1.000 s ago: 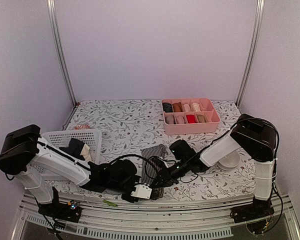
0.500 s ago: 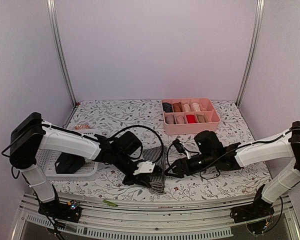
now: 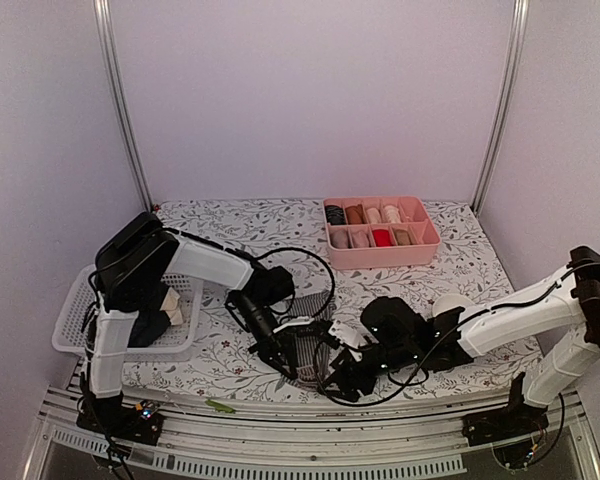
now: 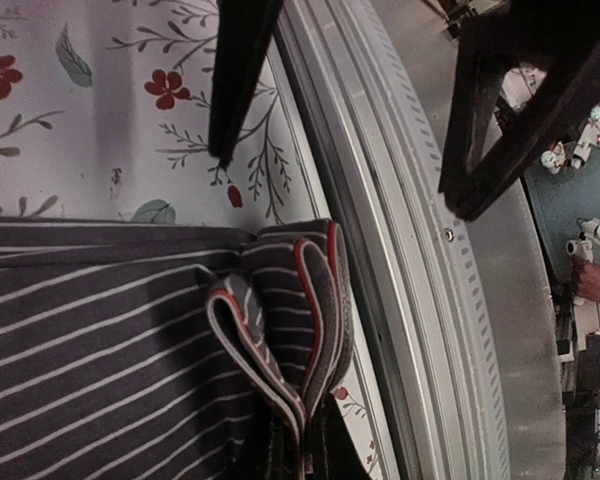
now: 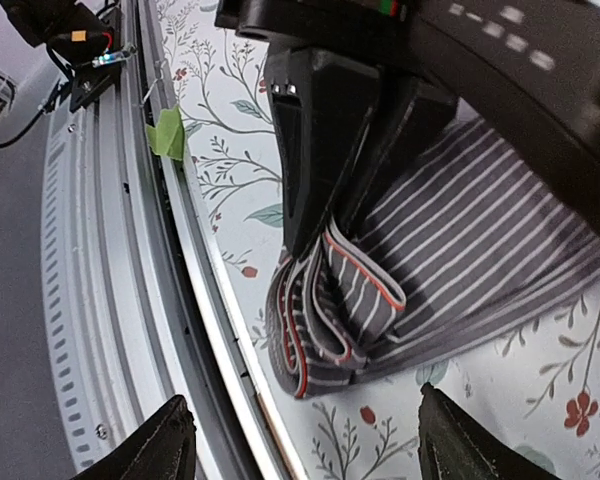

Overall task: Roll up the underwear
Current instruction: Roll the underwear at the center of the board.

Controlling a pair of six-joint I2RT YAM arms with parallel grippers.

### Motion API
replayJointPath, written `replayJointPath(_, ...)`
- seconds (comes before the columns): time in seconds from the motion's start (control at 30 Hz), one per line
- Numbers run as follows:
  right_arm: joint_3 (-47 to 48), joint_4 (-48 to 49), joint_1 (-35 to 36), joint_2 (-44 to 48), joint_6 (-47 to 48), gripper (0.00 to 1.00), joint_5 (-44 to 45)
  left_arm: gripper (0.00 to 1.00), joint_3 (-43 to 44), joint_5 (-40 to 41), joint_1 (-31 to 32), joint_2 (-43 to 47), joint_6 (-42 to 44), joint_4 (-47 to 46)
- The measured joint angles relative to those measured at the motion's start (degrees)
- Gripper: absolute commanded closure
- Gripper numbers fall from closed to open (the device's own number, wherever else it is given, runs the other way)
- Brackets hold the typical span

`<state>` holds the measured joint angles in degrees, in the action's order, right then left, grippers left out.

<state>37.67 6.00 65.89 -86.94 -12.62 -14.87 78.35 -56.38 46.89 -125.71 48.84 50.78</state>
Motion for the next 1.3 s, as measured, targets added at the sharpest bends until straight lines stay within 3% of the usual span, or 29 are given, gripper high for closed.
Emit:
replayJointPath(0.37,9.8,-0.4,3.5,-11.6,12.6,0.27,4.6,1.00,3.9,-2.5,-0.7,-4.1,3.5,8.4)
replayJointPath(0.57,10.8,-0.2,4.3,-14.6,15.8,0.42,5.7,1.00,4.8,-3.0,-1.2,-5.2,3.8,10.2)
replayJointPath(0.73,11.2,0.3,4.4,-16.7,17.4,0.76,7.0,1.00,4.9,-2.9,-1.3,-5.3,4.2,10.8)
replayJointPath(0.8,11.6,0.2,4.5,-16.9,17.2,0.97,7.1,0.92,4.9,-2.9,-1.5,-5.3,4.2,11.0)
replayJointPath(0.83,11.7,0.3,4.6,-16.9,17.5,1.00,7.1,0.86,4.9,-3.0,-1.6,-5.3,4.2,11.0)
replayJointPath(1.0,11.7,0.5,4.5,-16.9,16.2,1.00,6.1,0.57,4.7,-3.1,-2.8,-4.5,3.0,10.3)
replayJointPath(1.13,10.7,1.4,3.0,-16.8,12.2,1.00,0.9,0.51,0.1,-1.2,-7.0,3.9,-2.1,3.0)
replayJointPath(1.3,8.5,4.5,-1.2,-17.2,4.3,1.00,-9.2,0.50,-12.5,4.5,-14.6,26.3,-11.2,-15.9)
